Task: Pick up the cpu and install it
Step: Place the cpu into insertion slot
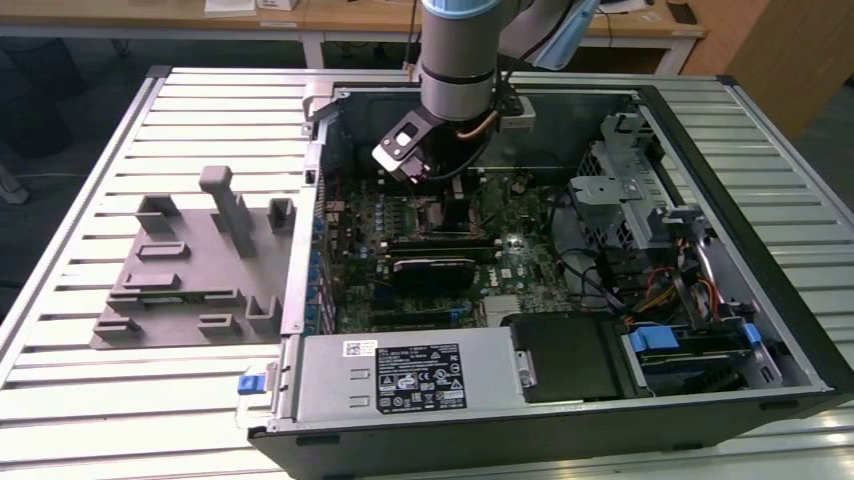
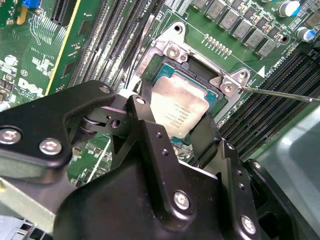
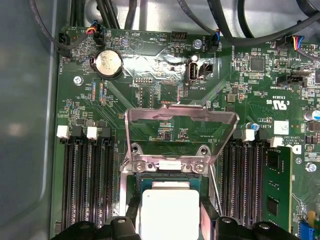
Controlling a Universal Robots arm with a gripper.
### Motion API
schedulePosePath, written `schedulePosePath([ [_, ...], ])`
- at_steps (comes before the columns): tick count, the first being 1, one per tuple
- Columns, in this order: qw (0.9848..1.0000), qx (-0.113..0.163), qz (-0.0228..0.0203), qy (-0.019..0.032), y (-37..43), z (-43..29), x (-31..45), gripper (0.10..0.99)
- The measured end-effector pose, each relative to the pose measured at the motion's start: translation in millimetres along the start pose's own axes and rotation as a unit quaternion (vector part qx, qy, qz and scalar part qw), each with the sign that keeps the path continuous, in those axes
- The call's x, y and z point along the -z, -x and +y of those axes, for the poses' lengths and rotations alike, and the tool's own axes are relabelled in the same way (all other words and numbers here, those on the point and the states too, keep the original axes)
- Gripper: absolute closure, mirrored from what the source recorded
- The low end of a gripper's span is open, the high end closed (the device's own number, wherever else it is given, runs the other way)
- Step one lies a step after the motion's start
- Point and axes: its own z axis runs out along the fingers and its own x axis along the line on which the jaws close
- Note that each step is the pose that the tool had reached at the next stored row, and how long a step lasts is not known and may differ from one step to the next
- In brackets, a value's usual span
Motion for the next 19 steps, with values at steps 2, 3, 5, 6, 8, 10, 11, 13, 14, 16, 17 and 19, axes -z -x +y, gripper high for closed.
schedulePosePath([
  [2,1.0000,0.000,0.0002,0.0002,-0.1,0.1,-0.2,0.478],
  [3,1.0000,0.000,0.0002,0.0001,-0.2,0.1,-0.2,0.478],
  [5,1.0000,0.000,0.0009,0.0006,-0.3,0.3,0.6,0.478],
  [6,1.0000,0.000,0.0012,0.0008,-0.4,0.4,1.6,0.478],
  [8,1.0000,0.000,0.0003,0.0002,0.0,0.2,2.9,0.478],
  [10,1.0000,0.000,0.0002,0.0001,0.0,0.2,3.1,0.478],
  [11,1.0000,0.000,0.0003,0.0002,0.0,0.2,3.1,0.478],
  [13,1.0000,0.000,0.0001,0.0001,0.0,0.2,3.3,0.478],
  [14,1.0000,0.000,0.0002,0.0001,0.0,0.2,3.3,0.478],
  [16,1.0000,0.000,0.0002,0.0001,0.0,0.2,3.4,0.478],
  [17,1.0000,0.000,0.0001,0.0001,0.1,0.2,3.5,0.478],
  [19,1.0000,0.000,0.0001,0.0001,0.1,0.2,3.6,0.490],
])
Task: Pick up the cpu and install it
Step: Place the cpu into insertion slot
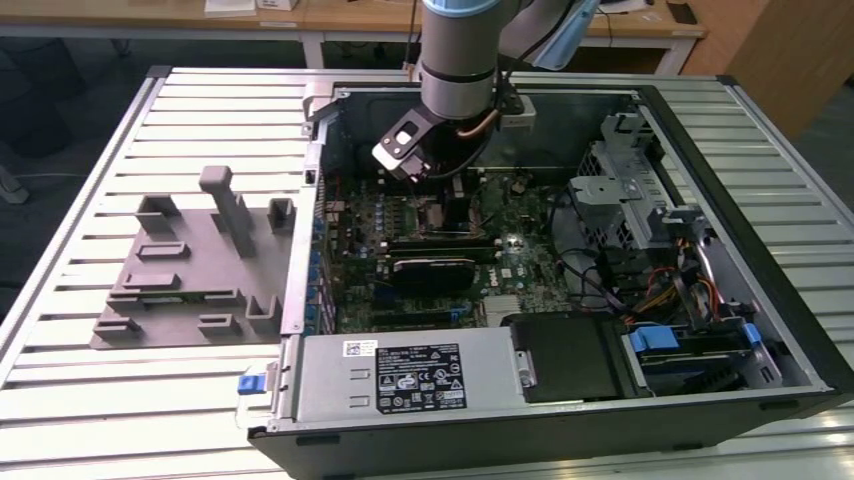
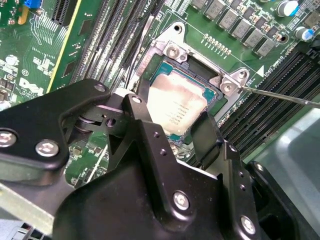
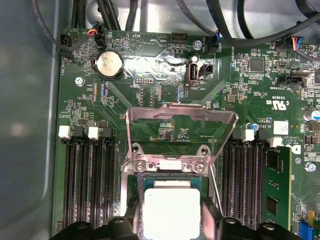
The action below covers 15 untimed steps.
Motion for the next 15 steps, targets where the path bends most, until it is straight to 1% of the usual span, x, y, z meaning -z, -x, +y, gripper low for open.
schedulePosePath([
  [1,1.0000,0.000,-0.0002,-0.0001,0.1,0.0,0.2,0.490],
  [2,1.0000,0.000,-0.0001,-0.0001,0.0,0.0,0.2,0.553],
  [12,1.0000,0.000,0.0002,0.0000,0.1,0.4,0.8,0.553],
  [15,1.0000,0.000,0.0013,0.0000,0.0,0.7,0.7,0.553],
])
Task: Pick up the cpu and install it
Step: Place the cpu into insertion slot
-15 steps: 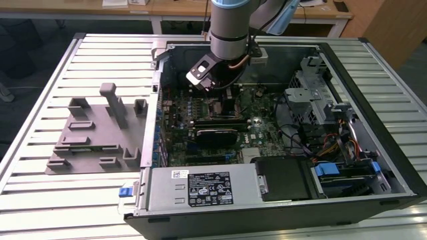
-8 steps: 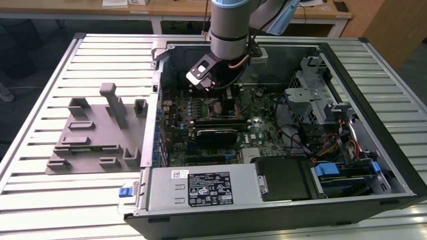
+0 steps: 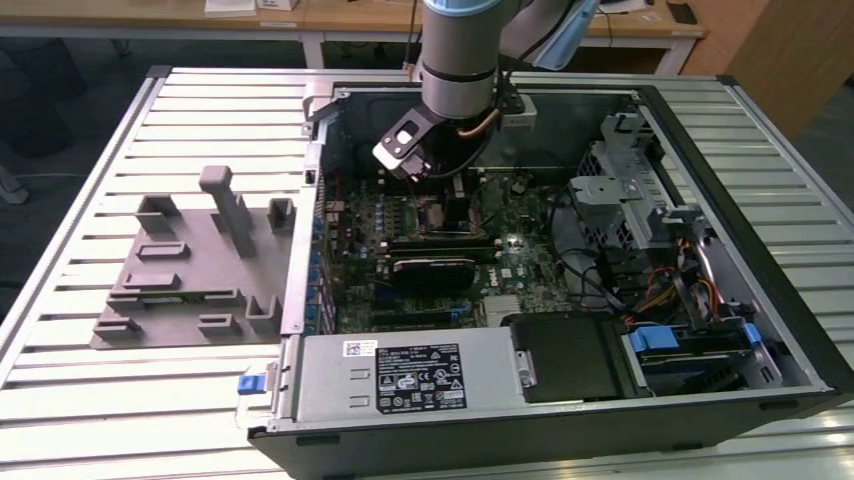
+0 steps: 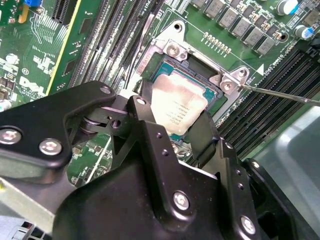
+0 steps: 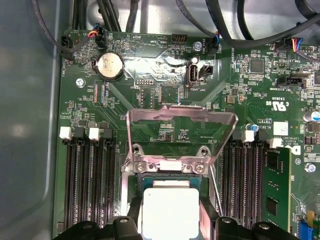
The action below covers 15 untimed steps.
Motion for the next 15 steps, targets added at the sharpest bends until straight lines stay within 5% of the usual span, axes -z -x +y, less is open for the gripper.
schedulePosePath([
  [15,1.0000,0.000,0.0013,0.0000,-0.1,0.0,-2.1,0.553],
])
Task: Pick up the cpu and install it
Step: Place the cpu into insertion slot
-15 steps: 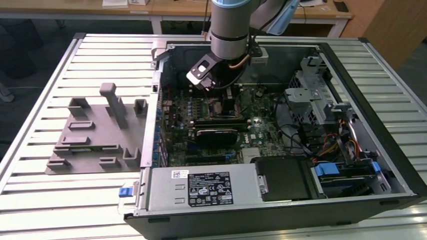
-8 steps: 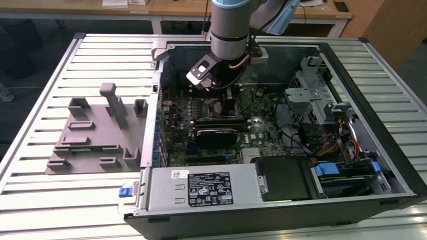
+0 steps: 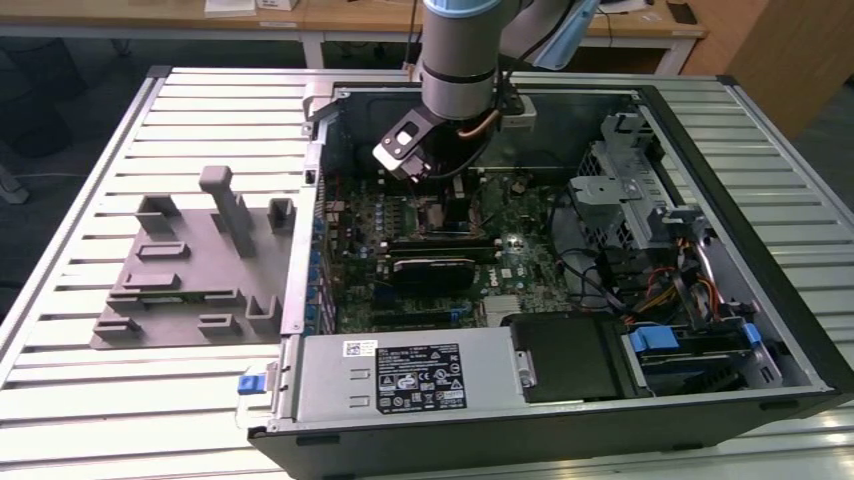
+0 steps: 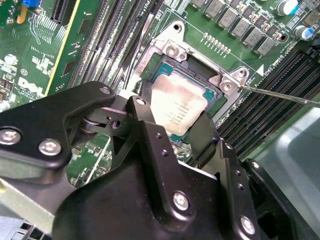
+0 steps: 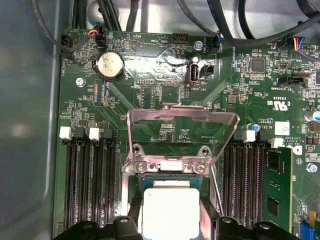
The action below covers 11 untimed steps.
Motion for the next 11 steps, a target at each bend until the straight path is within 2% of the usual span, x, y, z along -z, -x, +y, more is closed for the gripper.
schedulePosePath([
  [4,1.0000,0.000,0.0006,0.0004,-0.2,0.2,-0.5,0.541],
  [5,1.0000,0.000,0.0002,0.0001,-0.1,0.0,-0.2,0.478],
  [11,1.0000,0.000,0.0001,0.0001,0.1,0.1,3.0,0.478],
])
